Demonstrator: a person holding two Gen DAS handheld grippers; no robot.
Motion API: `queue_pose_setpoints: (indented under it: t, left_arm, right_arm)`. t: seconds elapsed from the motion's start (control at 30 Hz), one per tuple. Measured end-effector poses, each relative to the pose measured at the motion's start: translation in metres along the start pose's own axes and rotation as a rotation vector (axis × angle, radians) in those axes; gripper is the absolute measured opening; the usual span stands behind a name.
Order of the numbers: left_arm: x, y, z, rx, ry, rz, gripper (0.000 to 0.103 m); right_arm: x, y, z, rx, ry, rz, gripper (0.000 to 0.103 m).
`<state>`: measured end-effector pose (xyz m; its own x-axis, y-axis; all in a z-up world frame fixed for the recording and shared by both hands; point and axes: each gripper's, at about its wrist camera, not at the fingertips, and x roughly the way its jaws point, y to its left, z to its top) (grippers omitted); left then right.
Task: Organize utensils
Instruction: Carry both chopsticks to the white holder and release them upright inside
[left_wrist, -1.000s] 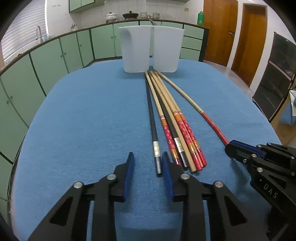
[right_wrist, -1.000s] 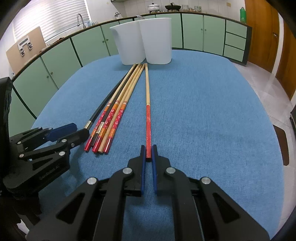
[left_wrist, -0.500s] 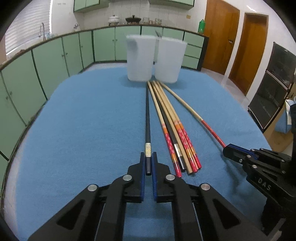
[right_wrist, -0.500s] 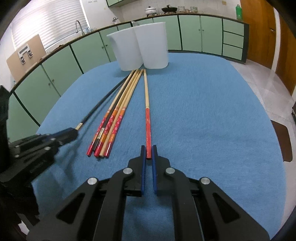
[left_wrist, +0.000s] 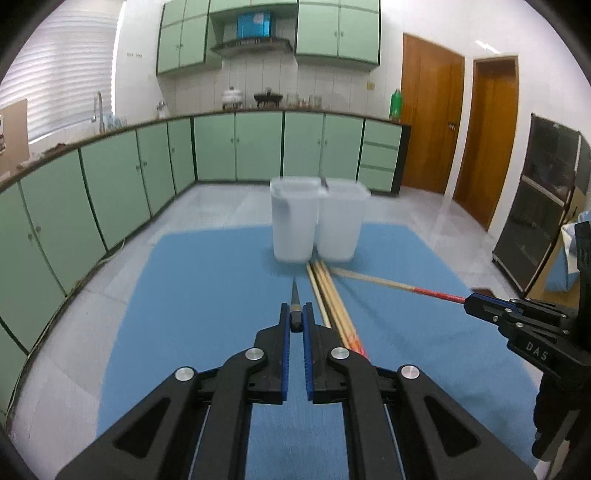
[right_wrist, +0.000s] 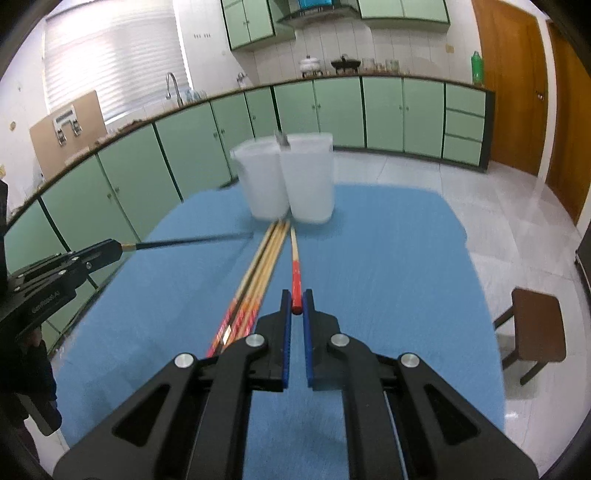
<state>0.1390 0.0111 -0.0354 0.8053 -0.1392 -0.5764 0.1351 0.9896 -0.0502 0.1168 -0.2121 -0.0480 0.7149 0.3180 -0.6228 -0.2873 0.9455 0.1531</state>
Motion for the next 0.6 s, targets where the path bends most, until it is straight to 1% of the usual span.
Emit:
queue_pose_setpoints:
  t: [0.13,0.27,0.43,0.53,0.6]
  left_arm:
    - [-0.008,0.002,0.023,0.013,-0.055,-0.008,0.006]
    - [-0.008,0.005,0.045,0.02,-0.085,-0.037,0.006]
    - [0.003,0.005,0.067,0.032,-0.09,-0.064,0.006]
    - [0.01,0.004,0.076,0.037,-0.093,-0.071,0.006]
    - [0.011,0.005,0.082,0.038,-0.099,-0.076,0.006]
  right_arm:
    - [-0.015,-0.002,0.028,-0.015,-0.061,0.015,0.005]
    - [-0.023,-0.004,0.059,-0.031,-0.103,0.035,0.005]
    - [-0.02,-0.003,0.095,-0.067,-0.105,0.06,0.005]
    - [-0.018,-0.001,0.111,-0.09,-0.109,0.055,0.005]
    - [-0.018,-0.001,0.12,-0.097,-0.111,0.066,0.005]
